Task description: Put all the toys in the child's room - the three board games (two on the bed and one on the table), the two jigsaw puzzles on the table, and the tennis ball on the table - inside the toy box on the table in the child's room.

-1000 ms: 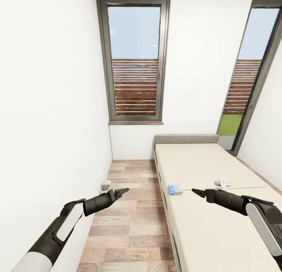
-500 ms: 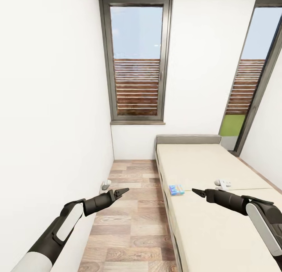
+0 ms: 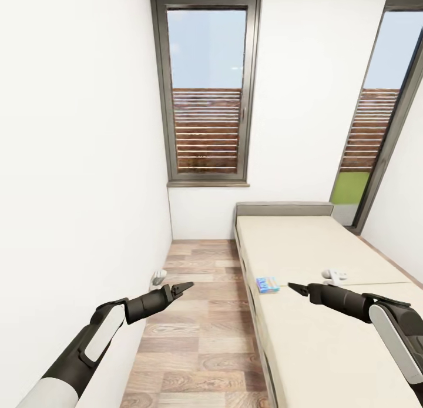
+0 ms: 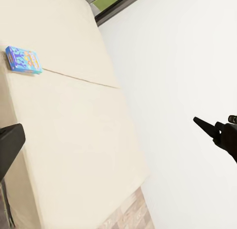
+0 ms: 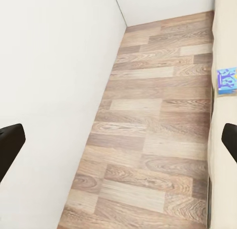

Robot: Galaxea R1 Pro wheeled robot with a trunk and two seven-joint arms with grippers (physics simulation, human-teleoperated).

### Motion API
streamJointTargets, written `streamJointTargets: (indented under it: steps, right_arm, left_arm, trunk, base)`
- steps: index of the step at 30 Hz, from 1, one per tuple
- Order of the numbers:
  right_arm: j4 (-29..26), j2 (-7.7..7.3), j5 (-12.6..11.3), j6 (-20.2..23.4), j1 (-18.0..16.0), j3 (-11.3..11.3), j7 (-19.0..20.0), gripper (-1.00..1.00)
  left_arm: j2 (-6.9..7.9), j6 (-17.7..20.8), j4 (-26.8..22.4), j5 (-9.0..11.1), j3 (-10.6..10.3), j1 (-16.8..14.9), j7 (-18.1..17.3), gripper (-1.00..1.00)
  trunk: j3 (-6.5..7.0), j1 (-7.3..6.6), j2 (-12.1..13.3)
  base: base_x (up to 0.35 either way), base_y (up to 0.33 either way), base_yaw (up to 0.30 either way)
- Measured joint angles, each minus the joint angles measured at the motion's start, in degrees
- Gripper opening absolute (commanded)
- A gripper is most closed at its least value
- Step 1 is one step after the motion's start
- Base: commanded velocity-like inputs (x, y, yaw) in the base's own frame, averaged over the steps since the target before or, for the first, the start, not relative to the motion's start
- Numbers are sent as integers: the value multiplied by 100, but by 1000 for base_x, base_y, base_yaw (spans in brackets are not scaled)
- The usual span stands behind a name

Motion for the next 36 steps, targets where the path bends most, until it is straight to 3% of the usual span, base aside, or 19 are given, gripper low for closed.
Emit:
streamJointTargets:
  steps: [11,36]
  right_arm:
    - [-1,0,0,1,1,-4,-1,100]
    - [-1,0,0,2,1,0,-8,100]
  left_arm:
    - [0,-1,0,0,0,0,-1,100]
    - [0,-2,1,1,0,0,-1,100]
  trunk:
    - [0,0,0]
    - [0,0,0]
  base:
    - [0,133,1]
    - [0,17,0]
